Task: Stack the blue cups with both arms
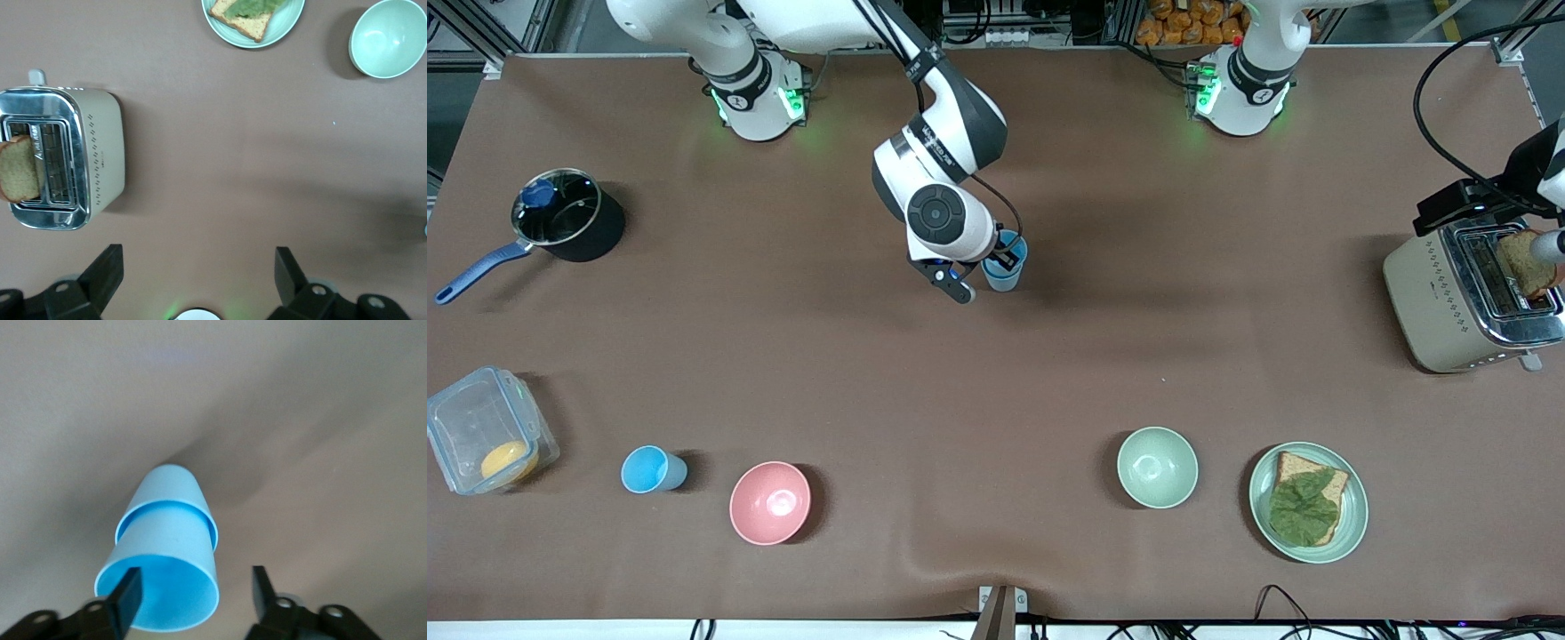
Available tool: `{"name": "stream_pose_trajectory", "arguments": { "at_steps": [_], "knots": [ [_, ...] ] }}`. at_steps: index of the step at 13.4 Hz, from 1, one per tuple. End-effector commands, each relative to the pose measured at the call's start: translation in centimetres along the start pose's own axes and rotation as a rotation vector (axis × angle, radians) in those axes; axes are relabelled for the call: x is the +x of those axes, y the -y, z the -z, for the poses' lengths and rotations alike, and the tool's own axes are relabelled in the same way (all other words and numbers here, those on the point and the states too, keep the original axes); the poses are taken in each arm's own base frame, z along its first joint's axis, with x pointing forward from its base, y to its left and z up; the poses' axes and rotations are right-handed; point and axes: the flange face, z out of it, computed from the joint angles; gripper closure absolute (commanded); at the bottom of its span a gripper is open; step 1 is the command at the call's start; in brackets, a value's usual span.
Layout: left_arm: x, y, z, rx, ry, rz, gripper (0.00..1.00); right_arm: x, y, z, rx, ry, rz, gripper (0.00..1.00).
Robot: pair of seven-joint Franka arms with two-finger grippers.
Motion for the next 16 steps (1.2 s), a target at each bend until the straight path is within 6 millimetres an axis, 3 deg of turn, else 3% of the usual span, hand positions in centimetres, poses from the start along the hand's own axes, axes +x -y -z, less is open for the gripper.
{"name": "stream_pose_trajectory", "arguments": {
  "at_steps": [1,5,8,10,12,16],
  "knots": [
    [-0.4,0.1,0.9,0.024,-0.017,-0.020,0.00,1.8,-1.4,4.5,-0.025,-0.020,0.048,0.00],
    [-0.5,-0.1,1.0,0.023,-0.020,-0.021,0.00,11.1,-6.4,11.5,-0.024,0.025,0.176,0.00],
    [-0.5,-0.1,2.1,0.005,-0.040,-0.011,0.00,17.5,-12.0,15.7,-0.077,0.019,0.341,0.00],
    [-0.8,-0.3,2.4,0.003,-0.046,-0.016,0.00,21.8,-16.0,16.6,-0.102,0.029,0.432,0.00],
    [-1.0,-1.2,2.5,0.002,-0.047,-0.032,0.00,25.1,-20.8,16.3,-0.143,0.034,0.520,0.00],
    [-1.8,-4.4,2.7,-0.002,-0.051,-0.007,0.00,27.3,-27.5,17.2,-0.141,-0.025,0.628,0.00]
  ]
}}
